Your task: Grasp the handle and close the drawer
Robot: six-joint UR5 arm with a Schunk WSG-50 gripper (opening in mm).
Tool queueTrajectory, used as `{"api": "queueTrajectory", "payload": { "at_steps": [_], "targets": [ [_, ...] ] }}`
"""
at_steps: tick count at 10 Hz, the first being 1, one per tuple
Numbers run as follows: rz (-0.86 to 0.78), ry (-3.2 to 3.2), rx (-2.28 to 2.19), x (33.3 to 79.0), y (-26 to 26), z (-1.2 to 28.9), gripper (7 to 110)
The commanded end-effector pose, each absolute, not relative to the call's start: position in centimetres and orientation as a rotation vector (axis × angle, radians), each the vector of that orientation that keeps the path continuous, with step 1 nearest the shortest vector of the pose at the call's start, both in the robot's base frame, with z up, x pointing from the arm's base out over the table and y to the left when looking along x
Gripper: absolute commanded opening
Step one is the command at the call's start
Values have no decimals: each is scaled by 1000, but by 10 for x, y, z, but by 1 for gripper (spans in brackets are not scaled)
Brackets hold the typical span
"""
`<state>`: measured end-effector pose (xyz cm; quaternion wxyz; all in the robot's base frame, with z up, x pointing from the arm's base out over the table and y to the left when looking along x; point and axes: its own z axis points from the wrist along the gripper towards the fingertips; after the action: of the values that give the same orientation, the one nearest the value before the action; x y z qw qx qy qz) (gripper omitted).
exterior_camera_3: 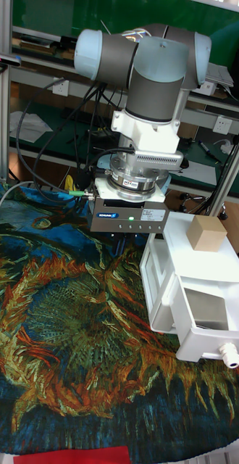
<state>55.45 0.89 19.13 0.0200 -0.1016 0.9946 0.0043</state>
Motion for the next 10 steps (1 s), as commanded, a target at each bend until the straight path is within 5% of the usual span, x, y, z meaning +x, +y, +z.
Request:
{"api": "queueTrajectory", "payload": {
  "at_steps": [1, 10],
  "targets": [
    [60, 3122, -147, 548, 15, 192, 7],
    [34, 3093, -120, 556, 11, 192, 7]
  ]
}}
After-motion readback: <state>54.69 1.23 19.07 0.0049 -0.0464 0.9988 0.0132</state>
